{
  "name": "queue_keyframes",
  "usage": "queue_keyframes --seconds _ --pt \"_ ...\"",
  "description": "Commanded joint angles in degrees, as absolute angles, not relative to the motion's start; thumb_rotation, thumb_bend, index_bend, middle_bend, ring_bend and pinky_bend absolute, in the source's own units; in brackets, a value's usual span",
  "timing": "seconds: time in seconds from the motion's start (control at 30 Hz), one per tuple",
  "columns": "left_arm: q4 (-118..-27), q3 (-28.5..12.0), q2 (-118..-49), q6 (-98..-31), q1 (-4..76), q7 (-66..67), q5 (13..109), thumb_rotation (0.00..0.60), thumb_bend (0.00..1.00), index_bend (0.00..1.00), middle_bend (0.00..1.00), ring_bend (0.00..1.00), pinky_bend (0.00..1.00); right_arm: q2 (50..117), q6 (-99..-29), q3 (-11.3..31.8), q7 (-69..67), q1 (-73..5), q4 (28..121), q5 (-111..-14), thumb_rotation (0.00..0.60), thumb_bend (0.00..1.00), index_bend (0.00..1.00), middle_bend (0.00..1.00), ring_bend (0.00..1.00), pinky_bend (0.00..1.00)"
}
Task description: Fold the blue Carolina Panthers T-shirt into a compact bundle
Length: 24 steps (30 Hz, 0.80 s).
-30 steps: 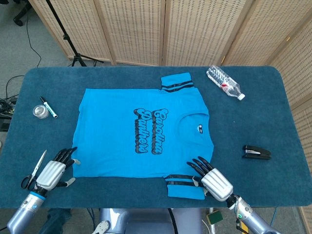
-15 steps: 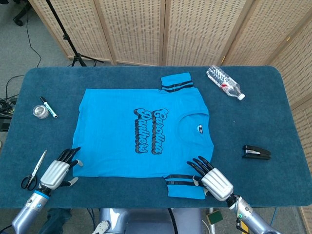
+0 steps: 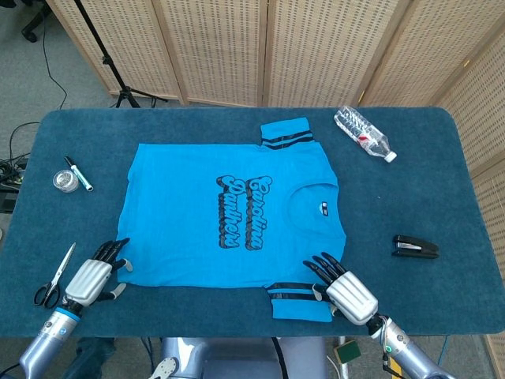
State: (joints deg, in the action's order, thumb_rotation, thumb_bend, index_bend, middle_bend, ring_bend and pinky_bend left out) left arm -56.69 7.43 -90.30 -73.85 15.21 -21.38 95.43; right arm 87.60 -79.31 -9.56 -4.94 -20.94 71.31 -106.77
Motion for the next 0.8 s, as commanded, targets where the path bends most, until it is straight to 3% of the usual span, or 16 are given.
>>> queue_keyframes --seconds 0.03,0.57,0.8 --pt "-56.63 7.48 -90.35 -74.08 15.25 -21.57 95.51 0.600 0.37 0.49 0.00 0.00 0.00 87.61 -79.29 -9.56 -4.92 -20.96 71.31 -106.78 0.600 0.62 0.64 0.10 0.00 0.00" --pt "-56.75 7.01 -90.89 -74.47 15.14 -20.61 94.75 0.600 0.58 0.72 0.00 0.00 0.00 87.59 -79.15 -9.68 -4.98 -21.01 71.31 -106.81 0.600 0.63 0.64 0.10 0.00 0.00" --pt "-59.07 8.48 -88.35 -76.13 15.23 -21.80 96.79 0.600 0.61 0.77 0.00 0.00 0.00 86.61 -79.98 -11.79 -7.44 -21.21 71.35 -109.18 0.600 0.65 0.64 0.10 0.00 0.00"
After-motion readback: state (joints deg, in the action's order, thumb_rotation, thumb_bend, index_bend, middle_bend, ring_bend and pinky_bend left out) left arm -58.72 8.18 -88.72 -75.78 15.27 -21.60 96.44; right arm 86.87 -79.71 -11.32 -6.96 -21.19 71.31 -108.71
